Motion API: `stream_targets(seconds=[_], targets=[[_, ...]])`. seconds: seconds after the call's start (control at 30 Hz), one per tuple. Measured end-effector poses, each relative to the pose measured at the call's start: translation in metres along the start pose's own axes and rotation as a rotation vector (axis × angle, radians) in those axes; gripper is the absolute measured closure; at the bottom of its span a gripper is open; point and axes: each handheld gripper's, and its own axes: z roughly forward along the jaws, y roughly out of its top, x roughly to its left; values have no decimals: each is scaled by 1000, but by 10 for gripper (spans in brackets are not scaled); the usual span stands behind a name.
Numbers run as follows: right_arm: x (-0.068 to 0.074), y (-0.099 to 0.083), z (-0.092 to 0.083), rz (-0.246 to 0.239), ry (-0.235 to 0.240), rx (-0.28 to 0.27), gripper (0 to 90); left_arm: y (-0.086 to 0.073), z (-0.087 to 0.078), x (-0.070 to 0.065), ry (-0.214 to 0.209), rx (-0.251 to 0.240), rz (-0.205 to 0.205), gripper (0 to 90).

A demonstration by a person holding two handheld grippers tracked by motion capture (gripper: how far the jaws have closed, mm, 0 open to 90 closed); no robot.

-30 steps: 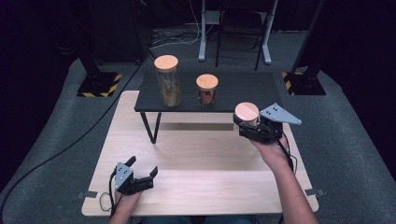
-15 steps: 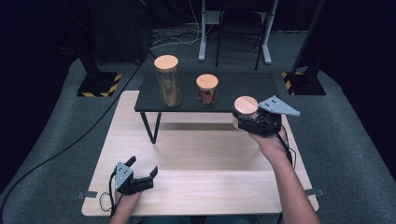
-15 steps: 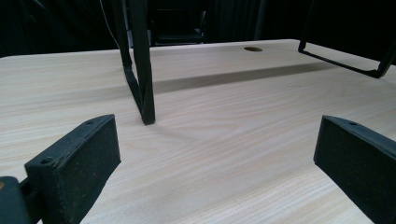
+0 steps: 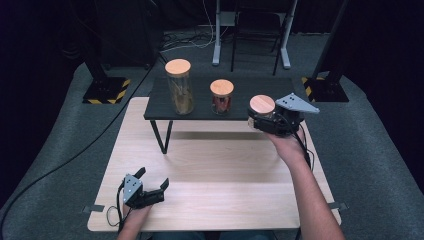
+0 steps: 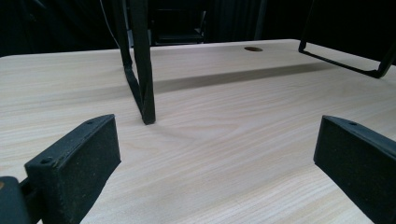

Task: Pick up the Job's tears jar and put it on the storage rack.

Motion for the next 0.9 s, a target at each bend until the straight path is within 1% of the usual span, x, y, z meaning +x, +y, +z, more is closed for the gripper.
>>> stream_targets(seconds=[0.2, 0.33, 0.47, 0.6, 0.9], targets=[[-1, 6, 7, -9, -7, 7, 223, 0, 0, 0, 0, -1, -4, 0], [-3, 9, 11, -4, -9, 5, 223, 0, 0, 0, -1, 0, -4, 0], [-4, 12, 16, -12, -14, 12, 223, 0, 0, 0, -1, -1, -5, 0], [-5, 14, 23, -4, -17, 11, 223, 0, 0, 0, 0, 0, -5, 0], [-10, 14, 42, 15, -32, 30, 223, 0, -1, 0, 0, -2, -3, 0]])
